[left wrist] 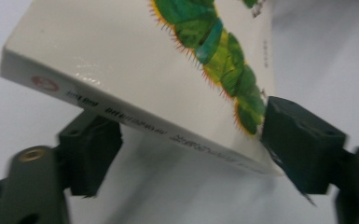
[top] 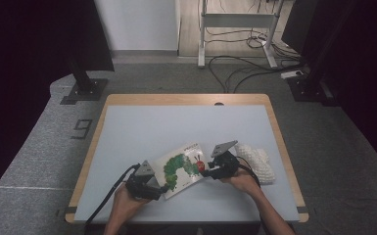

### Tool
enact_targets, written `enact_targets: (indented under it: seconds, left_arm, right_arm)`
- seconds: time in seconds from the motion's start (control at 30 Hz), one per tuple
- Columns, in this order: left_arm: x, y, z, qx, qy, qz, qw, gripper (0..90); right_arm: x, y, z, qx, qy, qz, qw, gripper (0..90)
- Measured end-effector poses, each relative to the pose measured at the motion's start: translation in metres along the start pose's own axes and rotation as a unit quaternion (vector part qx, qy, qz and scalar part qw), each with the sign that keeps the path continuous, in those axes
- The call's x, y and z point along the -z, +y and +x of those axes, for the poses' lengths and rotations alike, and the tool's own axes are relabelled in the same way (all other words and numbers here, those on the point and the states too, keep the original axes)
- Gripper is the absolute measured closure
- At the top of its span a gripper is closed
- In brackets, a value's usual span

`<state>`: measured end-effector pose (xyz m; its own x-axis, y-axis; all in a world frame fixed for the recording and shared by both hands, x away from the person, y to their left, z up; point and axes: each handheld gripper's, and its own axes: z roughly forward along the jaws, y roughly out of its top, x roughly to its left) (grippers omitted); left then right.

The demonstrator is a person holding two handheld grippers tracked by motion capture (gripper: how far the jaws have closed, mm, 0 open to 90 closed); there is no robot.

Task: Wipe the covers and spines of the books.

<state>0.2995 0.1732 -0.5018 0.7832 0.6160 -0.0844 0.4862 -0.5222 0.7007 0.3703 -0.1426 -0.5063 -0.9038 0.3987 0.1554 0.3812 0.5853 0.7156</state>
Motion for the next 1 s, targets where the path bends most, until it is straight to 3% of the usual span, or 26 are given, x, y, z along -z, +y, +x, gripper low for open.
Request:
enact_targets:
  seconds: [0.23,0.33,0.4,0.53,0.7,0.83,1.0]
  left_arm:
    - [0.005,0.003,0.003,0.013,-0.016,-0.001,0.9998,33.7]
    - [0.005,0.003,0.005,0.013,-0.019,0.001,0.9997,34.1]
    - [0.005,0.003,0.006,0.013,-0.023,-0.003,0.9996,35.5]
    - [0.007,0.005,0.008,0.007,-0.026,-0.009,0.9996,39.2]
    - [0.008,0.008,0.01,-0.001,-0.03,-0.011,0.9995,42.2]
    - [0.012,0.011,0.013,-0.006,-0.037,-0.015,0.9992,47.0]
    - [0.015,0.016,0.018,-0.01,-0.027,-0.021,0.9994,51.7]
  right_arm:
    - [0.002,0.001,-0.001,0.001,-0.002,0.003,1.0,56.9]
    - [0.003,0.002,-0.003,0.001,-0.019,-0.007,0.9998,55.6]
    - [0.004,0.004,-0.006,-0.011,-0.033,-0.012,0.9993,49.5]
    - [-0.004,0.011,-0.013,-0.026,-0.032,-0.011,0.9991,37.6]
    - [-0.014,0.02,-0.014,-0.044,-0.009,-0.019,0.9988,37.6]
    - [-0.011,0.022,-0.014,-0.057,-0.013,-0.029,0.9979,40.0]
    - [-0.007,0.025,-0.012,-0.054,-0.025,-0.036,0.9976,43.5]
